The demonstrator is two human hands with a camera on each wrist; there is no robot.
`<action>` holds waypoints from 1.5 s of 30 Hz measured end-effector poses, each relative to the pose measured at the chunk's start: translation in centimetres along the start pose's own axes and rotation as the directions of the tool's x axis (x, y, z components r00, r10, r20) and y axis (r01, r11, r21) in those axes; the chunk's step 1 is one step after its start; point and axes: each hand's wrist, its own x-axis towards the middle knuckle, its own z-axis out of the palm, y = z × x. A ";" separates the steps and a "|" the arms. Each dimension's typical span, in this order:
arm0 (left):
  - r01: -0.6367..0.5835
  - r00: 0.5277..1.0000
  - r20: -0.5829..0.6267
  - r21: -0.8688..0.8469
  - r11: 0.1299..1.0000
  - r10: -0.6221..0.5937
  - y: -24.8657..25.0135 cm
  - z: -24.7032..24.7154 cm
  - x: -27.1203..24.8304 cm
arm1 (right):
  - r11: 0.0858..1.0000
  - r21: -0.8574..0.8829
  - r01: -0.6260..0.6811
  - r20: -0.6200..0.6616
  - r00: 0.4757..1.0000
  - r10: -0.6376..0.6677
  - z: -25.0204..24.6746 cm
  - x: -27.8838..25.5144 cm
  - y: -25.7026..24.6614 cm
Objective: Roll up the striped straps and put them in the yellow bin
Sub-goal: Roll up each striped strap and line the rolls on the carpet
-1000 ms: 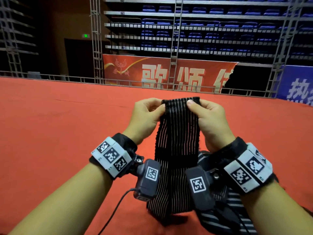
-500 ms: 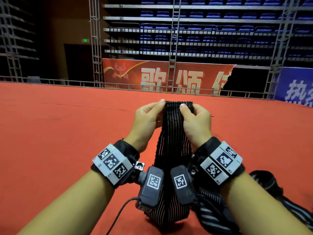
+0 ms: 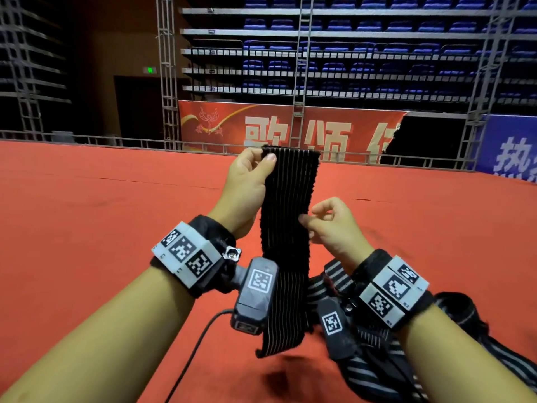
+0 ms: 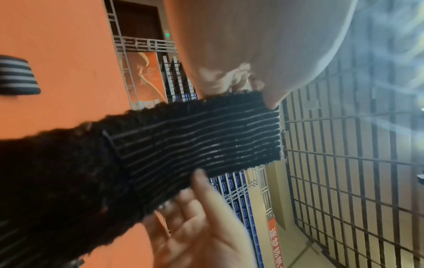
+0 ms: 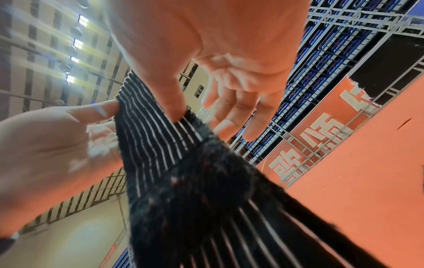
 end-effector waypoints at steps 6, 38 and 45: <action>0.060 0.991 0.112 0.153 0.986 -0.078 -0.7 -0.1 -1.0 | 0.964 0.102 0.244 -0.018 0.970 -0.244 -0.4 0.3 -3.4; -0.123 0.966 0.260 0.447 0.886 0.003 -1.3 -2.3 -2.9 | 0.990 -0.032 0.139 0.241 0.962 -0.127 -1.6 -0.1 -3.3; -0.068 0.965 0.252 0.497 0.865 -0.069 -2.8 -2.0 -3.2 | 0.910 -0.212 0.356 0.236 0.922 -0.306 -1.6 -0.3 -2.5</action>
